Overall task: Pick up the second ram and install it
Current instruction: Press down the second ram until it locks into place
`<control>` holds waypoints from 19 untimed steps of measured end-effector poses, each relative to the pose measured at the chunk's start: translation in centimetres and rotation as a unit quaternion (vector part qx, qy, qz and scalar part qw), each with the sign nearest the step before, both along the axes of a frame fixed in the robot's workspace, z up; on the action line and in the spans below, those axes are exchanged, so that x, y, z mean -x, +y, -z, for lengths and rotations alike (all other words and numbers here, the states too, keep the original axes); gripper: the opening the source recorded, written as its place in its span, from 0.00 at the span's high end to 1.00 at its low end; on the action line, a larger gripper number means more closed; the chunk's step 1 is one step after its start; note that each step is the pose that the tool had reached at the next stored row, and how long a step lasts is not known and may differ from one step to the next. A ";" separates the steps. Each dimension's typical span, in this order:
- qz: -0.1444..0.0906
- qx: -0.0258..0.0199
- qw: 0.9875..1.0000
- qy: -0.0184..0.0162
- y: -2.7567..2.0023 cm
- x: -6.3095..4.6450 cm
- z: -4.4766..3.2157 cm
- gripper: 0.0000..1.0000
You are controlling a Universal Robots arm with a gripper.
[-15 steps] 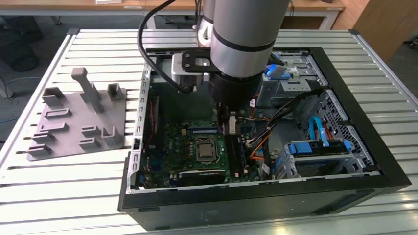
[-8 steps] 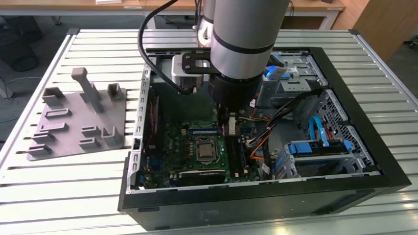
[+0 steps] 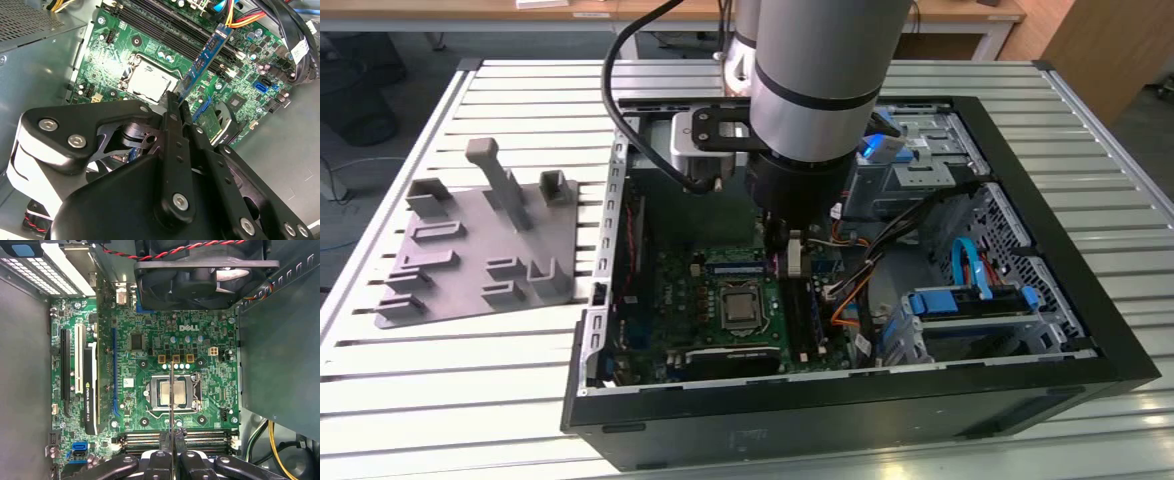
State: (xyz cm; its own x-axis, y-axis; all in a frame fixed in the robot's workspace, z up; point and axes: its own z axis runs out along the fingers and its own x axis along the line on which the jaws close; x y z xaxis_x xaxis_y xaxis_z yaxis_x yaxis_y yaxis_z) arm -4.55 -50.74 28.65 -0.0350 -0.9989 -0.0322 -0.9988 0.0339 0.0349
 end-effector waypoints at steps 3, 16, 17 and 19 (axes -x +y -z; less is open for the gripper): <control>0.004 0.000 1.000 0.000 0.00 0.0 0.00 0.86; 0.120 0.001 0.993 0.000 0.00 0.0 0.06 0.86; 0.129 0.001 0.992 0.000 0.00 0.0 0.07 0.86; 0.147 0.001 0.989 0.000 0.00 0.0 0.08 0.86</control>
